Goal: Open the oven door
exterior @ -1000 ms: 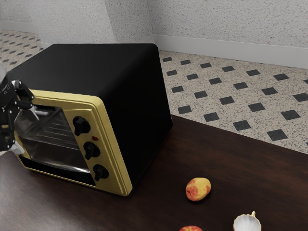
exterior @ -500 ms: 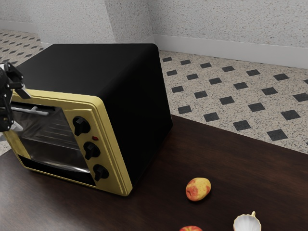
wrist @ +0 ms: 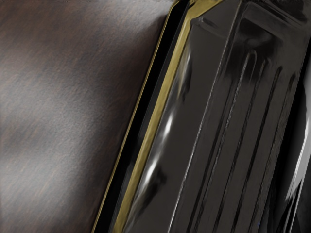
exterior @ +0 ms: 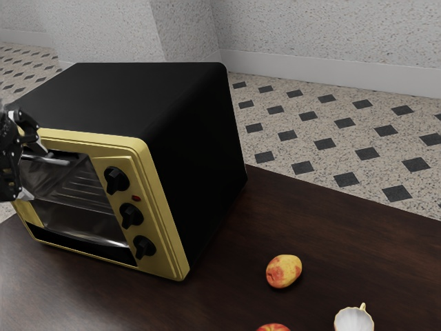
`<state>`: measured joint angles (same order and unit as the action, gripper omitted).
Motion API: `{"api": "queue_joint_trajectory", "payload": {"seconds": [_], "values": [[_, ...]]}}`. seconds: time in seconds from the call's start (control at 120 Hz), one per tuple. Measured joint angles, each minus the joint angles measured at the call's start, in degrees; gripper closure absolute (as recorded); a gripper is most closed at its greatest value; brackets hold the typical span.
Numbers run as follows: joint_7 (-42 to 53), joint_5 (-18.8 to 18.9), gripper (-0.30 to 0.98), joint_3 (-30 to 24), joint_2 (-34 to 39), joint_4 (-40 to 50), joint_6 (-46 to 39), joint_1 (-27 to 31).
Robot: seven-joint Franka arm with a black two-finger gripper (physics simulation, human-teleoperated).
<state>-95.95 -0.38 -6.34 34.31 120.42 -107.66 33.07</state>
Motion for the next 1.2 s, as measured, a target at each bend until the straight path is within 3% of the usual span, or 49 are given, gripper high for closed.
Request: {"api": "queue_joint_trajectory", "payload": {"seconds": [0.15,0.35,0.55,0.65,0.758,0.817,0.867,0.95,1.067,1.117,1.2], "values": [[1.18,-0.22,0.01,0.15,0.58,2.32,-1.61,0.59],[2.33,-1.16,0.01,0.18,7.82,10.06,-3.43,2.67],[3.15,-1.69,0.01,4.67,24.43,24.25,-4.22,4.25],[3.68,-1.90,0.01,8.42,34.55,30.74,-4.12,9.03],[4.82,-2.12,0.00,12.34,41.38,32.81,-2.20,15.35],[5.39,-2.14,0.00,12.83,41.81,30.73,-0.68,15.80],[5.14,-2.15,0.00,9.75,39.64,21.16,2.63,10.14],[2.91,-2.42,0.00,-1.60,30.81,-2.54,10.39,-3.75],[-3.36,-2.95,0.00,-11.92,7.99,-24.40,18.54,-27.46],[-6.24,-2.19,0.00,-13.00,-1.51,-28.21,20.53,-33.49],[-10.51,1.55,0.00,-7.58,-13.30,-30.23,21.34,-44.28]]}}
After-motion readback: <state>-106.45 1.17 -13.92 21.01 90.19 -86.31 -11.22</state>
